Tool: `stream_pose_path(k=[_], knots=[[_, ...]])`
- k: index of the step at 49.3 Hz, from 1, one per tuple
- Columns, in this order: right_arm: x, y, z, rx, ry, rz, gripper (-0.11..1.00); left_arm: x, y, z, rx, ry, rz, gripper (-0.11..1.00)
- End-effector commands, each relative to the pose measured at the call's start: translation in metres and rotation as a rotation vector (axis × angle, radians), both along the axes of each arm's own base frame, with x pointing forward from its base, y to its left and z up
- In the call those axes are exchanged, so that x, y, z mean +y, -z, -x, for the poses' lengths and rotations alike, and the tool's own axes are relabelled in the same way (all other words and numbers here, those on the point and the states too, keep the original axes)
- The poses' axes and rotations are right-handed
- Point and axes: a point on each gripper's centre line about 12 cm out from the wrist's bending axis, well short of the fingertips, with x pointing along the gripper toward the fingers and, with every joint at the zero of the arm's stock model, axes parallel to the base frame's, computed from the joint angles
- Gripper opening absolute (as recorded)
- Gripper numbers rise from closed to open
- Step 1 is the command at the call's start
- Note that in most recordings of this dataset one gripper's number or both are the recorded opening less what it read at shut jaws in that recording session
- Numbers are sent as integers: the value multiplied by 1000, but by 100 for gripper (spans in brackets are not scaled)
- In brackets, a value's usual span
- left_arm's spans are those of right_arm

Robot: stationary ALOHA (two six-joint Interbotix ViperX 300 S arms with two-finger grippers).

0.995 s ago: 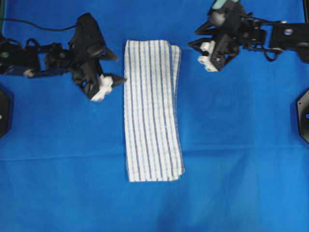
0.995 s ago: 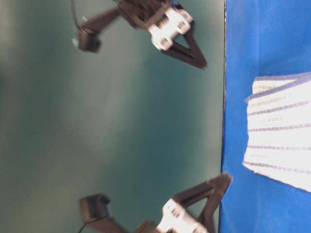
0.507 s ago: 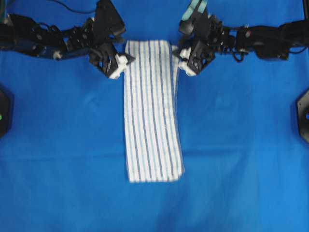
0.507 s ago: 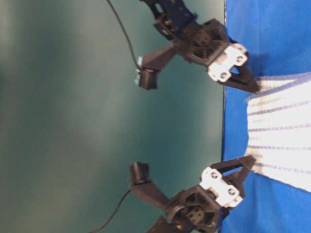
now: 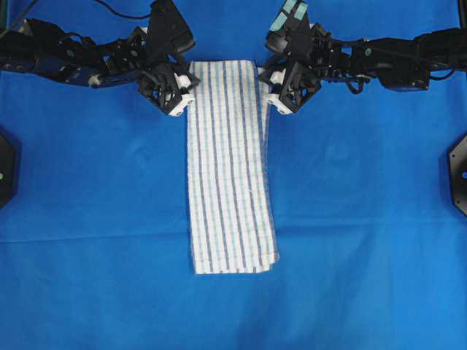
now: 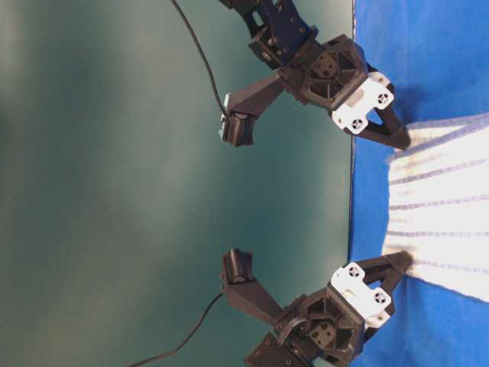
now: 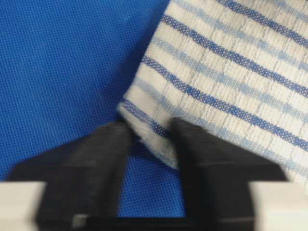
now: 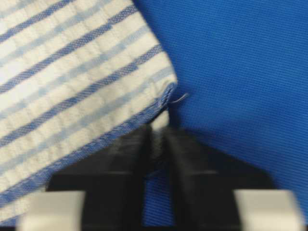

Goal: Fold the blue towel.
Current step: 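Grasp the top corners of the strip with both grippers, then fold the top end down onto the bottom half with both grippers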

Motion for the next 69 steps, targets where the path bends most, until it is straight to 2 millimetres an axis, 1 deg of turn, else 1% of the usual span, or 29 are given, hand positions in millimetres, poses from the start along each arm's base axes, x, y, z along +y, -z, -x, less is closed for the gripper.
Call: stream_pose_path(k=[1, 3, 5, 6, 15, 21, 25, 28, 35, 41, 46, 51, 56, 62, 69], knots=[[0, -11, -5, -31, -7, 15, 12, 3, -9, -6, -31, -1, -16, 17], [0, -10, -5, -30, -7, 14, 5, 4, -9, -6, -33, -1, -17, 9], [1, -10, -5, -31, -9, 13, 4, 4, -10, -6, -33, -1, -17, 2], [2, -10, -5, -29, -11, 13, 4, 4, -10, -7, -34, -1, -18, 1], [3, -14, -4, -39, -1, 6, 4, 4, -11, -8, -38, -1, -20, 1], [3, -24, 0, -47, 6, 13, 4, 5, -15, -8, -46, 0, -25, 1], [4, -32, 3, -49, 12, 20, 4, 5, -24, -8, -63, 1, -35, 1], [4, -40, 5, -52, 17, 26, 4, 5, -35, -9, -88, 1, -47, 1], [9, -49, 9, -65, 15, 30, 4, -4, -52, -8, -119, 25, -68, 1], [13, -51, 8, -68, 7, 30, 4, -9, -56, -5, -122, 36, -71, 1], [17, -50, 7, -68, 0, 27, 4, -13, -53, -1, -113, 38, -63, 1], [24, -51, 5, -70, -12, 21, 4, -22, -51, -1, -105, 61, -58, 1], [41, -52, 3, -60, -44, 10, 4, -39, -51, -1, -101, 99, -48, 1], [71, -54, 4, -38, -103, 0, 4, -67, -50, 2, -89, 164, -31, 1], [113, -58, 5, -25, -197, -11, 4, -111, -54, 5, -85, 268, -6, 1]])
